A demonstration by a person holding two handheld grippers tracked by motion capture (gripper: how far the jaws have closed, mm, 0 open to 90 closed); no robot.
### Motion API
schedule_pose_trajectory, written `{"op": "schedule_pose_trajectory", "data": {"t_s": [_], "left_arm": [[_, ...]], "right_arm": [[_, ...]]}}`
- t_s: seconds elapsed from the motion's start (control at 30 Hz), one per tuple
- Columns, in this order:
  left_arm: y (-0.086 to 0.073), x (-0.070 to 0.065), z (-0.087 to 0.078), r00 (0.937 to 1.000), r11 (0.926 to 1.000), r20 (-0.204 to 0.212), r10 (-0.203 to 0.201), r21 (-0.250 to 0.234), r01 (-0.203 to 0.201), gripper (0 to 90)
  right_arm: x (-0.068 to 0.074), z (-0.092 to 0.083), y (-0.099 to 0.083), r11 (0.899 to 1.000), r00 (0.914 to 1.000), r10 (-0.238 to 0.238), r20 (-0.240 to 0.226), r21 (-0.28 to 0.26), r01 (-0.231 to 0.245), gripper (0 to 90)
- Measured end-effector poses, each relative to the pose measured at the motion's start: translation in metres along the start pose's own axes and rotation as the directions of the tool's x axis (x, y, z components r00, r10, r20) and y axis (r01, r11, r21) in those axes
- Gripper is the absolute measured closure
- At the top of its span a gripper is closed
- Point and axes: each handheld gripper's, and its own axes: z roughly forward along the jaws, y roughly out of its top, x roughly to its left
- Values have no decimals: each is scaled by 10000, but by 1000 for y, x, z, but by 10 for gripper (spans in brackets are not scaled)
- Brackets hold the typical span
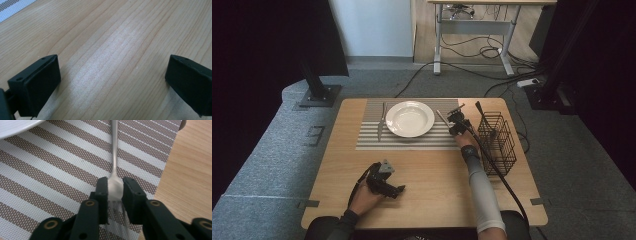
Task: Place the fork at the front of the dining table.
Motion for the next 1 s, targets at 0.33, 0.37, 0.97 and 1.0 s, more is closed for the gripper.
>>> {"op": "schedule_pose_trajectory", "data": {"t_s": [0.33, 0.37, 0.97, 1.0], "left_arm": [[0, 0, 0, 10000, 10000, 2, 4, 3, -4, 0], [0, 0, 0, 10000, 10000, 1, 2, 4, -2, 0], [0, 0, 0, 10000, 10000, -10, -5, 20, 5, 0], [0, 0, 0, 10000, 10000, -8, -24, 6, 24, 0]], "right_arm": [[-3, -2, -6, 9971, 9983, 505, 296, 562, -521, 506], [-3, -2, -7, 9965, 9984, 509, 228, 655, -523, 541], [41, -15, -8, 9979, 9837, -578, -1702, -377, 521, 485], [40, -19, -8, 9974, 9832, -576, -1733, -517, 494, 503]]}}
